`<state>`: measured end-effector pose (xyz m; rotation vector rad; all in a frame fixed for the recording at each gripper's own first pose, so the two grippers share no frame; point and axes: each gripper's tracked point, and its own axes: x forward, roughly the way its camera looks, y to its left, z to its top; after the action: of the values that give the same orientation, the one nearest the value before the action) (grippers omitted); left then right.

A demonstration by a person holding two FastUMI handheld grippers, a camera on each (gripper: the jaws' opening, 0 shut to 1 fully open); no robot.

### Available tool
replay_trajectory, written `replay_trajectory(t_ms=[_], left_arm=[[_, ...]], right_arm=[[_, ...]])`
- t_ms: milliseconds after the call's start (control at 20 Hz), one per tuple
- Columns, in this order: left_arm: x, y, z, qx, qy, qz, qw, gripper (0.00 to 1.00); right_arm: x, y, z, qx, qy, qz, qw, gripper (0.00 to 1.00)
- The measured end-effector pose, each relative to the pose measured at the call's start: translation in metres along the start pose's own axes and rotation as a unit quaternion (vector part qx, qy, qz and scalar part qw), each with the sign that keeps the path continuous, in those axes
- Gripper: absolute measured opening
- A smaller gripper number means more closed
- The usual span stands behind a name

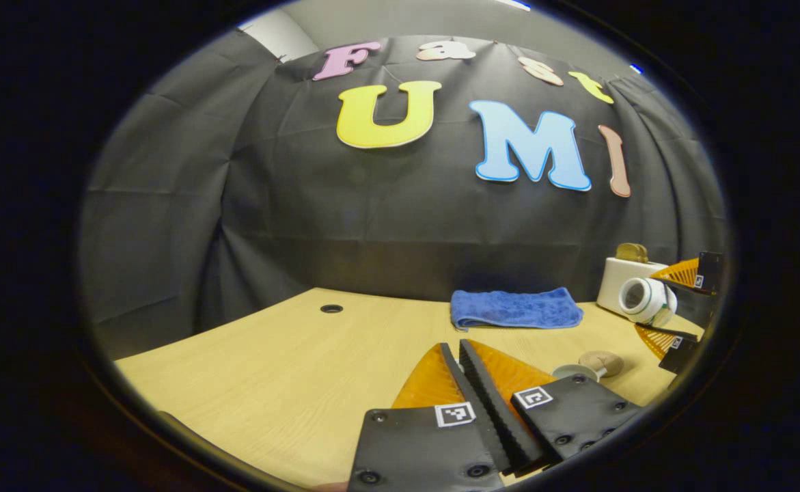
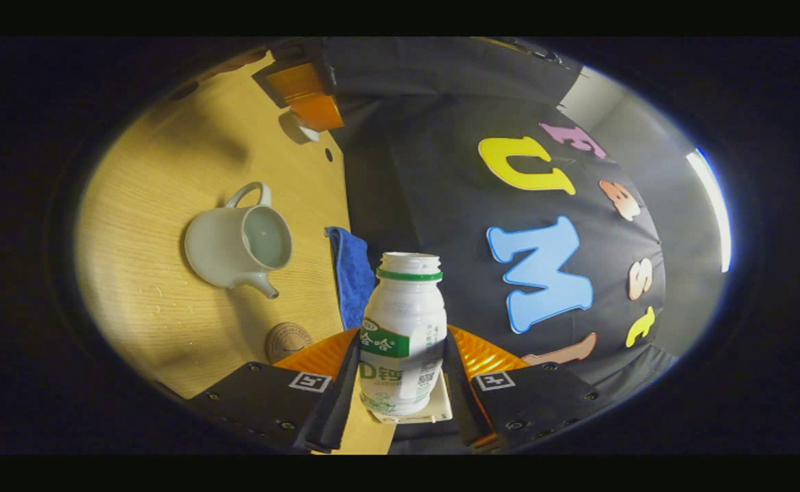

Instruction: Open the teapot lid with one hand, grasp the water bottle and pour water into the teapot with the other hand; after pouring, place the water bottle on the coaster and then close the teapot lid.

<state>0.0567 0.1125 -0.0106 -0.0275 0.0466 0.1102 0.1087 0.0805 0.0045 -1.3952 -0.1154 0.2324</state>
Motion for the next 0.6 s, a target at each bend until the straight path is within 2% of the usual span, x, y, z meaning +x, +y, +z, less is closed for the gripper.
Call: replay_trajectory(t_ms=[50,100,300,350,500,600], left_arm=[[0.0006,0.0005,-0.0014,0.0,0.0,0.0,1.0,0.08],[0.0005,0.0013,-0.0018,-0.001,0.001,0.0,1.0,0.08],[0.0002,0.0018,-0.0012,-0.003,0.001,0.0,1.0,0.08],[-0.0001,0.0024,-0.0005,-0.003,0.001,-0.001,1.0,0.08],[0.0002,0.0031,-0.0015,-0.003,0.0,-0.001,1.0,0.08],[-0.0004,0.0018,-0.0016,-0.002,0.002,-0.003,1.0,0.08]], right_arm=[[0.0005,0.0003,-0.0001,-0.01,-0.002,0.002,1.0,0.65],[0.0025,-0.0001,0.002,-0.021,-0.004,0.004,1.0,0.62],[0.0034,0.0012,0.0041,-0.069,-0.011,0.011,0.998,0.62],[0.0037,0.0016,0.0047,-0.079,-0.012,0.013,0.997,0.65],[0.0073,0.0014,0.0063,-0.115,-0.013,0.014,0.993,0.62],[0.0079,0.0015,0.0062,-0.137,-0.014,0.014,0.99,0.65]])
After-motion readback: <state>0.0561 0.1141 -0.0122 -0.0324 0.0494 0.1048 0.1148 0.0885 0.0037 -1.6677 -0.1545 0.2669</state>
